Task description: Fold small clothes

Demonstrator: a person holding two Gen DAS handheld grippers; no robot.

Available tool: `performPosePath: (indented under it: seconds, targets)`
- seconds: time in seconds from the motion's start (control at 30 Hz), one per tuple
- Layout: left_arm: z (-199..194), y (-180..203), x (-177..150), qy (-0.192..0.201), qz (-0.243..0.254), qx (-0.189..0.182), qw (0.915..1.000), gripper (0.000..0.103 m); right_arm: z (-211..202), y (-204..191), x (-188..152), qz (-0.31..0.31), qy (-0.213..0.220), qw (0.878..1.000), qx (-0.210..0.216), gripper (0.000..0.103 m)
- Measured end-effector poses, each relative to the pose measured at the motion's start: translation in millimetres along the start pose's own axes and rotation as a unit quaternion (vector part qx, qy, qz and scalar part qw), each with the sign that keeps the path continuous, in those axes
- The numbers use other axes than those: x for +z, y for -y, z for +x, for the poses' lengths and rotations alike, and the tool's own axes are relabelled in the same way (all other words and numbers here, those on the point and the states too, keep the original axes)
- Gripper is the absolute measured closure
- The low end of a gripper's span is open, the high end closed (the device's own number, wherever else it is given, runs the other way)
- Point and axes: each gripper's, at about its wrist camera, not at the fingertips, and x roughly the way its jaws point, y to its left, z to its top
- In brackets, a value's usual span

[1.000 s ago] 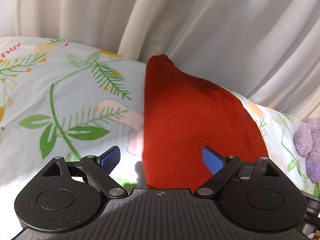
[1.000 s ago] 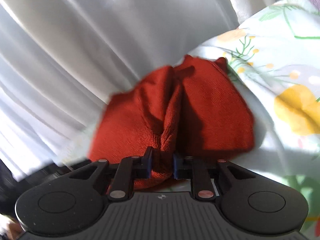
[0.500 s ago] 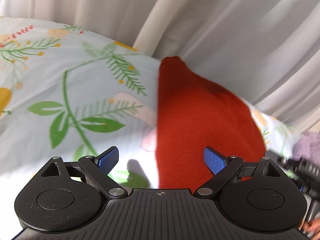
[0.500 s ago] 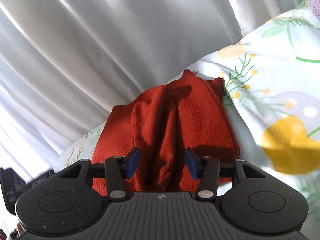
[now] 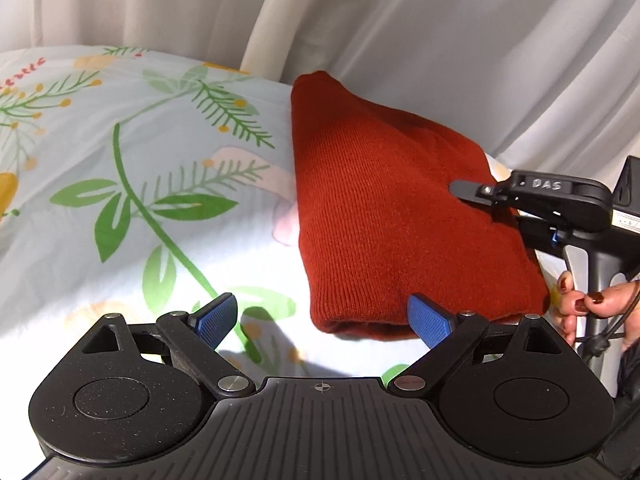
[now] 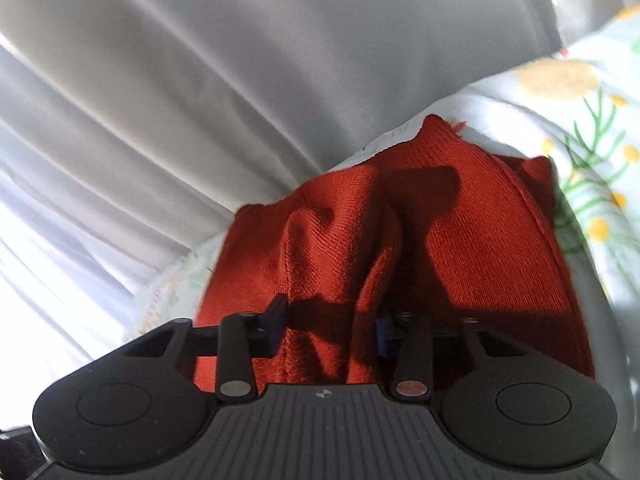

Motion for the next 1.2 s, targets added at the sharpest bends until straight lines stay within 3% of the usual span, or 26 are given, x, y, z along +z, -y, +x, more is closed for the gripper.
performPosePath:
  seconds: [0.07, 0.13, 0.27, 0.4, 0.57, 0.63, 0.7, 0.77, 0.8, 0.87, 0.9, 1.03, 1.2]
  targets:
    - [-2, 2, 0, 0.001, 0.005, 0.000, 1.0000, 0.007, 2, -13, -1, -0.039, 0.006, 0.999, -0.036, 0.088]
    - [-4, 5, 1, 0.003, 0.014, 0.000, 0.9999, 0.007, 1, -39, -5, -0.124, 0.023, 0.987, -0.101, 0.092]
    - [-6, 14, -4, 0.000, 0.032, -0.013, 0.9994, 0.007, -16, -95, -20, -0.309, 0.083, 0.929, -0.187, 0.093]
    - [3, 25, -9, 0.000, 0.051, 0.005, 0.9987, 0.007, -34, -101, -16, -0.344, 0.132, 0.899, -0.237, 0.093]
    - [21, 35, -12, -0.002, 0.055, 0.031, 0.9980, 0.007, -33, -64, -11, -0.296, 0.115, 0.903, -0.290, 0.092]
    - [23, 36, -11, 0.001, 0.053, 0.041, 0.9978, 0.007, -31, -41, -9, -0.247, 0.107, 0.921, -0.280, 0.090]
    - [23, 36, -11, 0.003, 0.049, 0.042, 0.9979, 0.007, -37, -22, -7, -0.182, 0.101, 0.943, -0.259, 0.083]
    - [22, 35, -10, 0.003, 0.046, 0.042, 0.9981, 0.007, -60, -12, -9, -0.118, 0.121, 0.958, -0.231, 0.079]
    - [22, 34, -9, 0.003, 0.044, 0.042, 0.9981, 0.007, -75, -7, -12, -0.087, 0.132, 0.963, -0.216, 0.077]
    - [22, 34, -8, 0.002, 0.042, 0.042, 0.9983, 0.007, -107, 6, -28, -0.020, 0.148, 0.972, -0.181, 0.063]
    - [22, 34, -8, 0.007, 0.040, 0.032, 0.9986, 0.007, -114, 12, -40, 0.012, 0.153, 0.976, -0.157, 0.061]
    - [26, 43, -7, 0.004, 0.050, 0.036, 0.9981, 0.007, -135, 31, -80, 0.108, 0.130, 0.984, -0.060, 0.055]
    - [34, 53, -9, 0.006, 0.088, 0.042, 0.9952, 0.008, -106, 36, -93, 0.156, 0.111, 0.981, -0.012, 0.054]
